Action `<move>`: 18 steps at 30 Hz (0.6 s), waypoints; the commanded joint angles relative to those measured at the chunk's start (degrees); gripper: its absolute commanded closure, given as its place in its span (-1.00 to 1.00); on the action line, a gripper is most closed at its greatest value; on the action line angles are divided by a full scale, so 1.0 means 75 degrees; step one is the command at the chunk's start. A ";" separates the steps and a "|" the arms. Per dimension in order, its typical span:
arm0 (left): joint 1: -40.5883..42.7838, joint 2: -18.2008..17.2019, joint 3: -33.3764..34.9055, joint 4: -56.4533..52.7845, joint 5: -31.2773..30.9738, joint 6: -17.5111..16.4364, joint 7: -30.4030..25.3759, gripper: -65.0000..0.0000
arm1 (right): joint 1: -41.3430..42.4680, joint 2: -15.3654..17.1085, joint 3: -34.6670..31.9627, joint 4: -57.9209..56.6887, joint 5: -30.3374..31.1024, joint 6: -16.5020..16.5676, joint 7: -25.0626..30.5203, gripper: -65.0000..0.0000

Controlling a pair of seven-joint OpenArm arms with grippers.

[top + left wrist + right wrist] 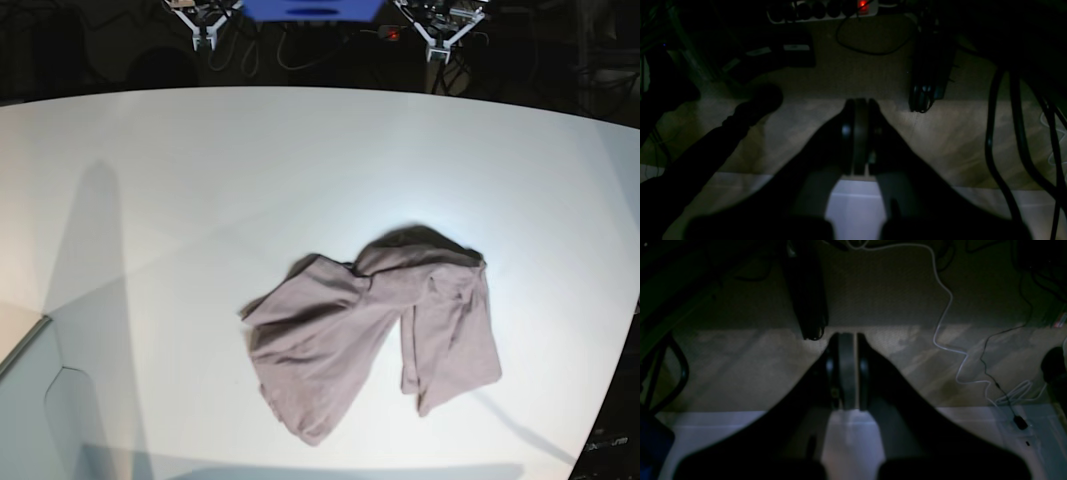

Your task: Layout the t-shirt on the table in an organized manner, then fold the t-shirt properly

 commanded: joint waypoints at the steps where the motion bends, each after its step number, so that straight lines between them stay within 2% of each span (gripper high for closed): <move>1: 0.0035 -0.0013 0.0008 0.0025 0.0008 0.0022 0.0011 1.00 | -0.0048 0.0011 0.0010 0.0009 -0.0013 0.0156 -0.0031 1.00; 14: 0.0082 -0.0013 0.0008 0.0025 0.0008 0.0022 0.0011 1.00 | -0.0177 0.0011 0.0010 0.0021 -0.0013 0.0156 0.0004 1.00; 18: 0.0105 -0.0036 0.0008 0.0036 -0.0004 0.0010 0.0011 1.00 | -0.0494 -0.0012 0.0010 0.0536 -0.0013 0.0156 -0.0031 1.00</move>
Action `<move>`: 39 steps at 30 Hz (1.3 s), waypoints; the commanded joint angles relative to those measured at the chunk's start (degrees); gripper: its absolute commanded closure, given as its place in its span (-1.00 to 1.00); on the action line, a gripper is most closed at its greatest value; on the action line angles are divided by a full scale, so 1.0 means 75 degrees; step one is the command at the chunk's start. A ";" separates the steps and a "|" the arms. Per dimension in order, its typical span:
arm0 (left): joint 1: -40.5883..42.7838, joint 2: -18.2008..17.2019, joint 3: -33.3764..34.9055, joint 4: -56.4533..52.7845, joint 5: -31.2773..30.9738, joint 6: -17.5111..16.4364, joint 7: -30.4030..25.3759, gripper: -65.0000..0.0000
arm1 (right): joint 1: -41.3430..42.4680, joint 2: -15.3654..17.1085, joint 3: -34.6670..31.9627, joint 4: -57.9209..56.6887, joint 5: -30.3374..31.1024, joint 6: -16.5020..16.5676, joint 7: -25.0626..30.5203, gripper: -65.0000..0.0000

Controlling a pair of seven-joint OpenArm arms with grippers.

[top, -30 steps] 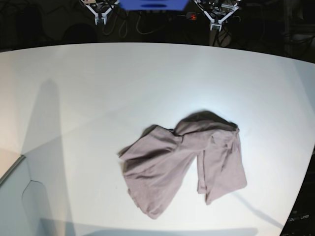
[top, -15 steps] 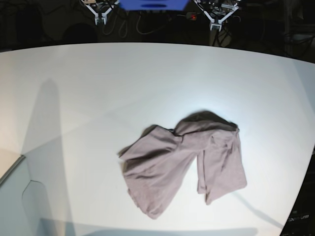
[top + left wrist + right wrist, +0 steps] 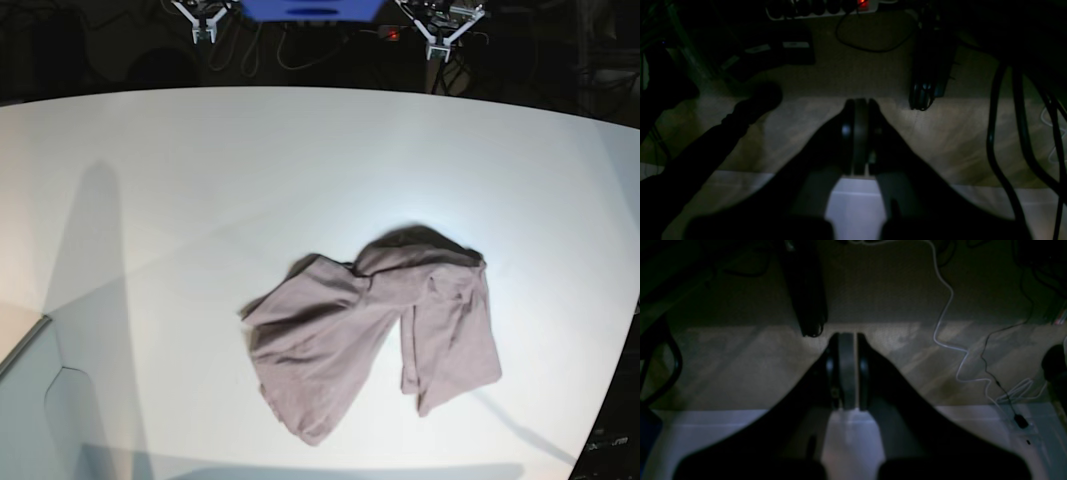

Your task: Layout the t-shirt on the table in an organized manner, then fold the t-shirt properly

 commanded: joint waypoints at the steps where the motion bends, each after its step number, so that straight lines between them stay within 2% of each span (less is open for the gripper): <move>1: 0.0099 -0.0080 0.0008 0.0077 -0.0010 0.0010 0.0014 1.00 | -0.0186 -0.0018 0.0010 0.0258 -0.0013 0.0153 0.0024 1.00; 5: 0.0744 -0.0221 0.0008 0.1355 -0.0022 0.0010 0.0049 1.00 | -0.0772 -0.0018 0.0010 0.1184 -0.0013 0.0153 0.0013 1.00; 13: 0.2467 -0.0502 -0.0039 0.5446 -0.0033 0.0010 0.1526 1.00 | -0.1557 -0.0018 -0.0001 0.2333 -0.0025 0.0153 0.0013 1.00; 19: 0.3264 -0.0655 -0.0039 0.7532 -0.0045 0.0010 0.2311 1.00 | -0.2460 -0.0018 -0.0001 0.3786 -0.0025 0.0153 0.0013 1.00; 28: 0.4495 -0.0807 -0.0098 1.0099 -0.0045 0.0057 0.2335 1.00 | -0.4593 0.0029 -0.0001 0.7760 -0.0025 0.0153 0.0013 1.00; 32: 0.4964 -0.0549 -0.0719 1.1424 -0.0045 0.0022 0.2335 1.00 | -0.5484 0.0122 0.0010 0.9589 -0.0025 0.0153 0.0013 1.00; 35: 0.5081 -0.0397 -0.1118 1.2151 -0.0045 0.0022 0.2347 1.00 | -0.5917 0.0193 -0.0001 1.0644 -0.0025 0.0177 0.0013 1.00; 39: 0.5034 -0.0420 -0.1141 1.2678 -0.0045 0.0022 0.2347 1.00 | -0.6035 0.0240 -0.0013 1.1511 -0.0025 0.0177 0.0013 1.00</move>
